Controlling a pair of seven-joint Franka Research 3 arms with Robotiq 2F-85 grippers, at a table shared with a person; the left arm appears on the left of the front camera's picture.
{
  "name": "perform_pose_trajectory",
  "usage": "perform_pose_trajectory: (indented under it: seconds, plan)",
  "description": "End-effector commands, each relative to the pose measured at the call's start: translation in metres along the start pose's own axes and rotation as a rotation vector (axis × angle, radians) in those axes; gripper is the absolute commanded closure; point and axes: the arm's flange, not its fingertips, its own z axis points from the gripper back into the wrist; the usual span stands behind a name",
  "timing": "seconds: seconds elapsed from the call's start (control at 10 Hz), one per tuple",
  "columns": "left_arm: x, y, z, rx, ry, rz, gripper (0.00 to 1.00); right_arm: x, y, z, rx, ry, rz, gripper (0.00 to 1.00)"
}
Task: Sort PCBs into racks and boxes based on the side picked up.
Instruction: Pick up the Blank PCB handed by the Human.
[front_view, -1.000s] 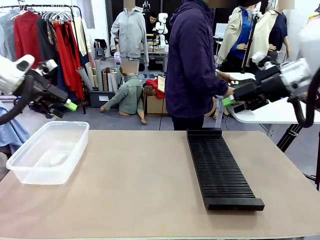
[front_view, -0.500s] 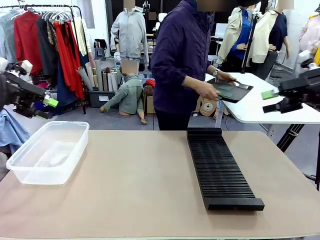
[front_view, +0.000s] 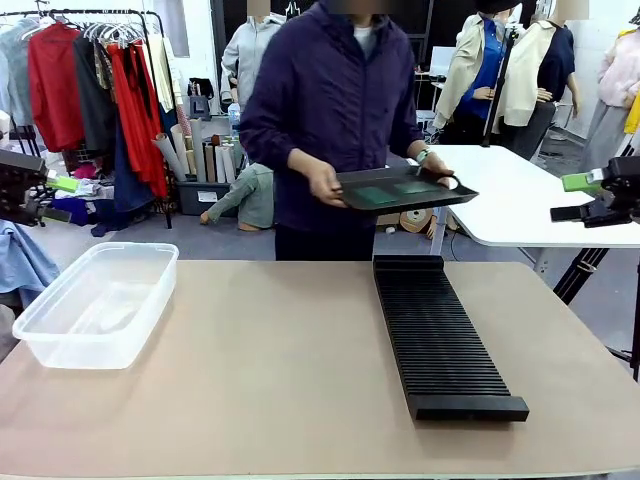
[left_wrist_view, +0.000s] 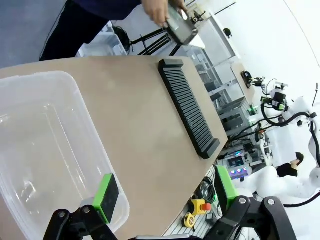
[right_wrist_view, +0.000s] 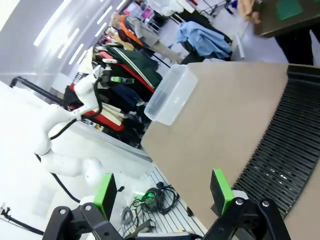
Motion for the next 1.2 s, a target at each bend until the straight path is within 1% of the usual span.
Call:
perform_pose_trajectory:
  seconds: [0.0, 0.3, 0.4, 0.5, 1.1]
  plan:
    - [0.0005, 0.0036, -0.0055, -0.038, -0.015, -0.020, 0.00, -0.0036, -0.0077, -0.0033, 0.066, -0.013, 0.023, 0.00]
    - [0.0006, 0.0030, -0.0077, -0.065, -0.020, -0.025, 0.00, -0.0082, -0.0112, -0.0036, 0.141, 0.006, 0.058, 0.00]
    - [0.0021, 0.0041, -0.0069, -0.060, -0.040, -0.039, 0.00, -0.0084, -0.0093, -0.0022, 0.071, 0.013, 0.008, 0.00]
    - [0.0004, 0.0019, -0.0082, -0.029, -0.002, 0.002, 0.00, -0.0084, -0.0093, -0.0022, 0.071, 0.013, 0.008, 0.00]
    - [0.0004, 0.0019, -0.0082, -0.029, -0.002, 0.002, 0.00, -0.0084, -0.0093, -0.0022, 0.071, 0.013, 0.008, 0.00]
